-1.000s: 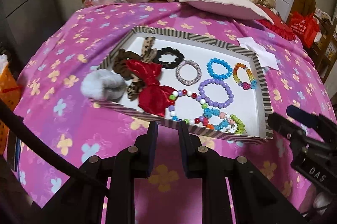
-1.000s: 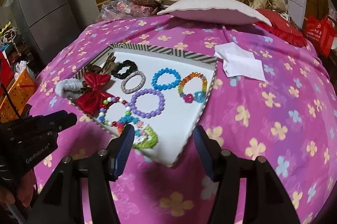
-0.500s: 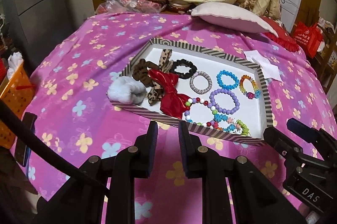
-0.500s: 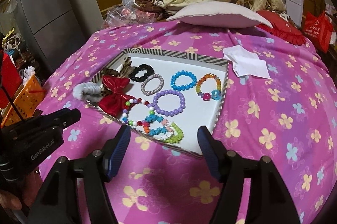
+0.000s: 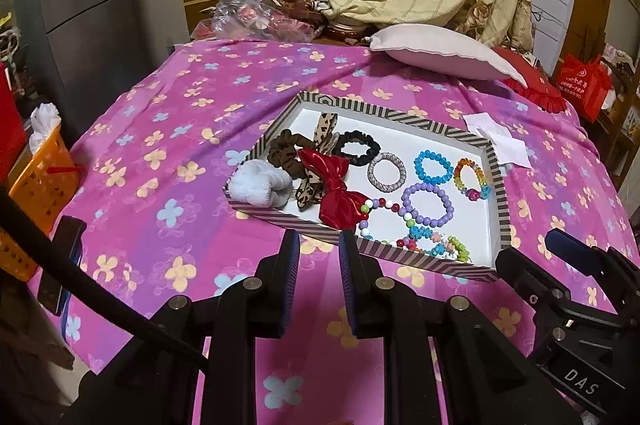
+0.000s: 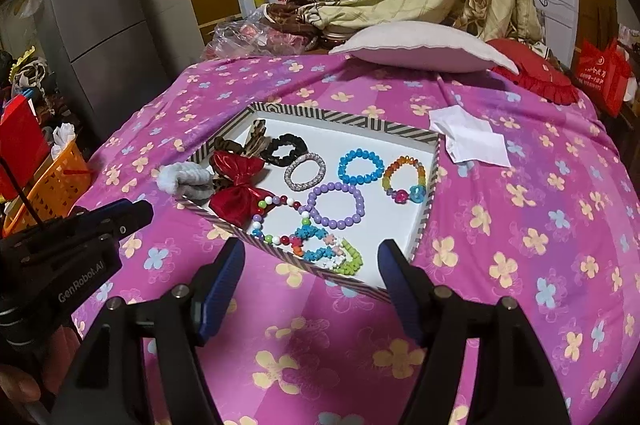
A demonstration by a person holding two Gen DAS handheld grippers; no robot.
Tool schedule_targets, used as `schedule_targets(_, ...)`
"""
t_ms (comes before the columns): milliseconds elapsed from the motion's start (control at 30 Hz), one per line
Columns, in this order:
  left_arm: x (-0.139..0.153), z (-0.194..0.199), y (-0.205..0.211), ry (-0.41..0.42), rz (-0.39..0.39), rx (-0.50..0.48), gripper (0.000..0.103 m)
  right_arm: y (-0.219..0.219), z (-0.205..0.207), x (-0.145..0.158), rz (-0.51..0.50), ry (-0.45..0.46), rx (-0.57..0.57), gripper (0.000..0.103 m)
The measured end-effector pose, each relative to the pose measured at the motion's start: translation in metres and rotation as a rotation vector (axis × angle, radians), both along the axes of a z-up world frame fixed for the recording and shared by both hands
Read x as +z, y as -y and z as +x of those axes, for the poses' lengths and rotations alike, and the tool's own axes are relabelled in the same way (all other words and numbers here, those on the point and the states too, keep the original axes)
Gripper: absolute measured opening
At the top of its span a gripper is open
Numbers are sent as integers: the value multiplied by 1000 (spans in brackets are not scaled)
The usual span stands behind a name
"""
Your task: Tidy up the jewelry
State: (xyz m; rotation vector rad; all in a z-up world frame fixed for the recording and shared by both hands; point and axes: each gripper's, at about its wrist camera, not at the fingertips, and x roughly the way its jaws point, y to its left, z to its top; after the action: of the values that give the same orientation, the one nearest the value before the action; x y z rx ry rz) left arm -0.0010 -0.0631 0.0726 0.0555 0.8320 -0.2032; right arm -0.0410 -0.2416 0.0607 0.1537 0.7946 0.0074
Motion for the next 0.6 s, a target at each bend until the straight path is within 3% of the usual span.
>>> schedule_targets(600, 7, -5, -2, 16, -2, 6, 41, -3, -5, 6, -10, 9, 0, 75)
